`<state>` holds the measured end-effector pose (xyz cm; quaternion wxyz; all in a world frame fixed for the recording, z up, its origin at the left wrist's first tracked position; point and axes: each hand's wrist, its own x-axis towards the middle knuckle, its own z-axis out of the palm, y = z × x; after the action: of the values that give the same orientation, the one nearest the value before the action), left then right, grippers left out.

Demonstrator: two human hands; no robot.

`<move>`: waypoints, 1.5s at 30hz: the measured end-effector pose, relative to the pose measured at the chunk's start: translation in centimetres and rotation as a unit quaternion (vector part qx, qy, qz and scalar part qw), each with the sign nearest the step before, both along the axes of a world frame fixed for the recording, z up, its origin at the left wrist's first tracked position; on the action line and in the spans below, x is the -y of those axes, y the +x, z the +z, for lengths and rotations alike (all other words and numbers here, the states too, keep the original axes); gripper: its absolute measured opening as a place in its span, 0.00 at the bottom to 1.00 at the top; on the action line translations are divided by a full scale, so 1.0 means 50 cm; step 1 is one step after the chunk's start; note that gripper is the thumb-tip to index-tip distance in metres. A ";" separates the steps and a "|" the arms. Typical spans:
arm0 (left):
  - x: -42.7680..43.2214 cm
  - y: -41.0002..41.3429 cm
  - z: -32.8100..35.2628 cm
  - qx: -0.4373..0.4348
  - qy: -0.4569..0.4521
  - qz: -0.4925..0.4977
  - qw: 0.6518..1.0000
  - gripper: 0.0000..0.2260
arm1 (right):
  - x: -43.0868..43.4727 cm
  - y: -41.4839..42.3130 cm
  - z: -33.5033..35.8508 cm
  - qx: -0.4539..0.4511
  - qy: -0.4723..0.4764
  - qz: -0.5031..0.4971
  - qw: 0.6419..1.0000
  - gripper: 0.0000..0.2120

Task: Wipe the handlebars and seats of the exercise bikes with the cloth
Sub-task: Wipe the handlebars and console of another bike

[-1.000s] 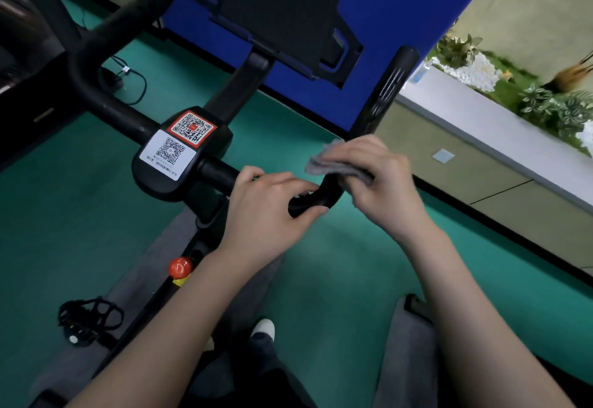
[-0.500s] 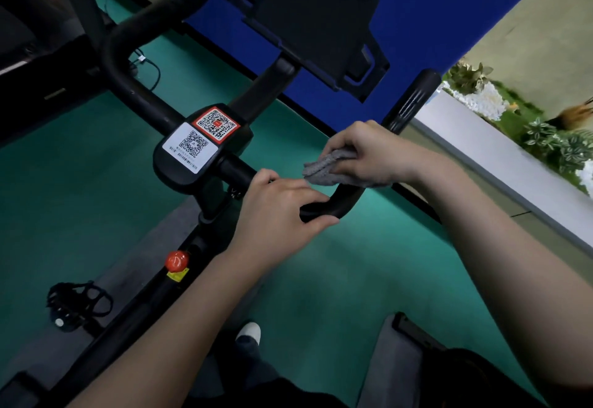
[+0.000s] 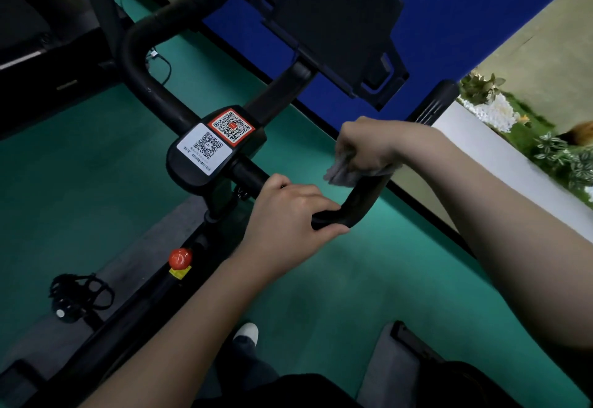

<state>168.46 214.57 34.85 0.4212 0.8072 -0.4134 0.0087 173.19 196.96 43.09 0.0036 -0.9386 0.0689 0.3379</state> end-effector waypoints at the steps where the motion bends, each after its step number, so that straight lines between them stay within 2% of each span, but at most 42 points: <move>1: -0.001 0.000 0.000 -0.003 -0.001 0.001 1.000 0.13 | 0.007 0.005 0.005 0.007 -0.010 -0.009 1.000 0.10; 6: 0.002 -0.002 0.002 -0.007 -0.003 0.011 1.000 0.13 | 0.002 -0.008 0.014 0.021 0.052 -0.017 0.998 0.08; 9: 0.002 -0.002 0.001 -0.004 0.000 0.011 1.000 0.12 | 0.005 -0.025 0.009 0.050 0.037 0.003 0.998 0.07; 11: 0.001 -0.003 0.001 -0.001 0.002 0.012 1.000 0.12 | 0.021 -0.041 0.008 0.124 0.012 0.000 0.992 0.06; 13: 0.001 -0.005 0.001 0.001 0.002 0.017 1.000 0.12 | 0.038 -0.076 0.000 0.273 0.033 -0.044 0.961 0.08; 15: 0.003 -0.006 0.000 -0.002 0.000 0.024 1.000 0.11 | 0.039 -0.133 -0.018 0.457 0.102 -0.133 0.874 0.10; 17: 0.004 -0.008 -0.001 -0.005 -0.001 0.028 1.000 0.11 | 0.024 -0.192 -0.055 0.586 0.150 -0.247 0.757 0.11; 19: 0.005 -0.010 -0.003 -0.003 -0.003 0.031 1.000 0.11 | -0.011 -0.236 -0.102 0.655 0.187 -0.357 0.640 0.11; 21: 0.007 -0.009 -0.005 0.003 -0.005 0.034 0.999 0.11 | -0.054 -0.262 -0.144 0.672 0.238 -0.446 0.541 0.11; 23: 0.008 -0.009 -0.006 0.007 -0.004 0.035 0.999 0.11 | -0.097 -0.277 -0.181 0.661 0.282 -0.502 0.481 0.11; 26: 0.008 -0.008 -0.007 0.015 0.000 0.032 0.999 0.12 | -0.145 -0.279 -0.218 0.652 0.307 -0.549 0.424 0.09; 32: 0.009 -0.010 -0.002 0.016 0.005 0.031 0.999 0.13 | -0.118 -0.236 -0.221 0.629 0.360 -0.588 0.361 0.09; 36: 0.009 -0.011 -0.002 0.018 0.007 0.032 0.999 0.14 | -0.102 -0.235 -0.220 0.605 0.415 -0.590 0.336 0.08; 40: 0.009 -0.011 -0.002 0.023 0.017 0.030 0.999 0.14 | -0.142 -0.266 -0.238 0.539 0.470 -0.595 0.367 0.08; 45: 0.007 -0.010 -0.003 0.032 0.028 0.026 0.999 0.14 | -0.165 -0.263 -0.241 0.471 0.576 -0.578 0.335 0.10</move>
<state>167.94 214.20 34.71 0.3851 0.8285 -0.4052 0.0339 160.07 205.20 31.02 0.7693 -0.4320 0.3695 -0.2916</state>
